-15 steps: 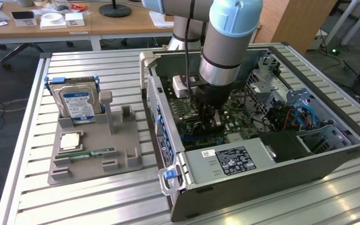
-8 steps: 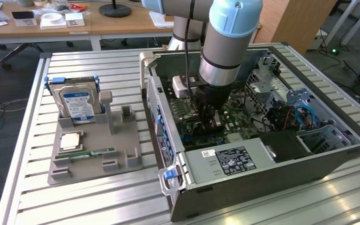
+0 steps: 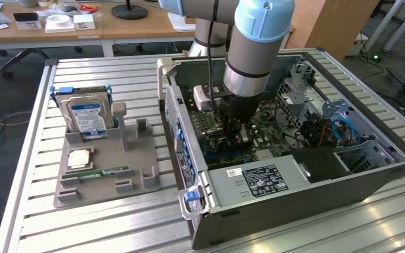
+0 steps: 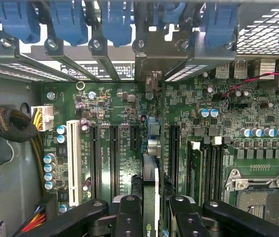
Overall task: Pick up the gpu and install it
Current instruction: 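Insert the gpu into the slot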
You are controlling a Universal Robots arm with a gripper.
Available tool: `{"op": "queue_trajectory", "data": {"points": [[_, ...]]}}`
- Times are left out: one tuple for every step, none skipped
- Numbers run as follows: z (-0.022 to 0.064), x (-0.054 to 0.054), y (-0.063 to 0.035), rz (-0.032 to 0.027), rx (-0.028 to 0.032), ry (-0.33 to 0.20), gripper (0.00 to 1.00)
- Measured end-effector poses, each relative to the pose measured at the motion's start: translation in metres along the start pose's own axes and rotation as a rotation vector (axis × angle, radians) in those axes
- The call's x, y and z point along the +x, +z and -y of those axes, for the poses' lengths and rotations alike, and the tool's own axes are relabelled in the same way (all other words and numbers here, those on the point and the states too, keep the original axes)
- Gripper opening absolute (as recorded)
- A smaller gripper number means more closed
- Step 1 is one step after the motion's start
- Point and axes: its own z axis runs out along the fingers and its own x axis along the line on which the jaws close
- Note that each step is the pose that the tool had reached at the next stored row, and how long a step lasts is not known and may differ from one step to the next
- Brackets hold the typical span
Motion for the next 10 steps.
{"op": "queue_trajectory", "data": {"points": [[-0.0001, 0.0, 0.0, 0.0001, -0.0002, 0.0, 0.26], [-0.0002, 0.0, 0.0, 0.0001, -0.0003, 0.0, 0.26], [-0.0003, 0.0, 0.0, 0.0001, -0.0004, 0.0, 0.26], [-0.0002, 0.0, 0.0, 0.0001, -0.0004, 0.0, 0.26], [-0.0002, 0.0, 0.0, 0.0001, -0.0005, 0.0, 0.26], [-0.0003, 0.0, 0.0, 0.0001, -0.0005, 0.0, 0.26], [-0.0002, 0.0, 0.0, 0.0001, -0.0004, 0.0, 0.26], [-0.0002, 0.0, 0.0, 0.0001, -0.0004, 0.0, 0.26], [-0.0002, 0.0, 0.0, 0.0001, -0.0004, 0.0, 0.26], [-0.0002, 0.0, 0.0, 0.0001, -0.0004, 0.0, 0.26]]}}
